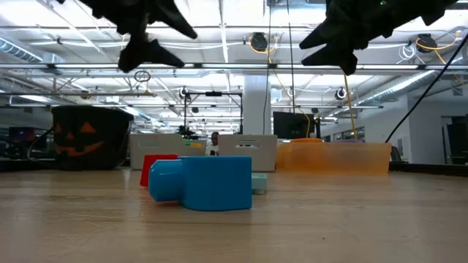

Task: Pick & Place Toys
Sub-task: Put the red game piece into the left gray bin

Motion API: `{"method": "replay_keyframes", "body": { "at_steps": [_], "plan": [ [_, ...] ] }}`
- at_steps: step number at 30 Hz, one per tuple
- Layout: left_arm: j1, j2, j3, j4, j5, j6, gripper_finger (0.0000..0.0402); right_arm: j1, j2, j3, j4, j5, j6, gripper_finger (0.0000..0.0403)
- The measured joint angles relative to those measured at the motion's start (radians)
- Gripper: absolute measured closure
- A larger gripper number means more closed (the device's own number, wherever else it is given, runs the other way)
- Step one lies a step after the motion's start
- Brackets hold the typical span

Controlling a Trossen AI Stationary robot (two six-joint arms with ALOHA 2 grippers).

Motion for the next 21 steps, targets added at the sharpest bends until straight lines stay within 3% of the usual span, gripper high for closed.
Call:
{"method": "replay_keyframes", "body": {
  "at_steps": [7, 16, 21],
  "plan": [
    [-0.031, 0.034, -0.046, 0.005, 0.157, -0.168, 0.0135, 0.0, 0.0, 0.0, 0.015, -0.001, -0.004, 0.0206],
    [-0.086, 0.11, -0.046, 0.177, 0.162, -0.296, 0.0135, 0.0, 0.0, 0.0, 0.054, -0.003, 0.072, 0.0206],
    [-0.151, 0.116, -0.046, 0.188, 0.169, -0.32, 0.0135, 0.007, 0.0, 0.0, 0.075, -0.089, 0.1, 0.0206]
  ]
}}
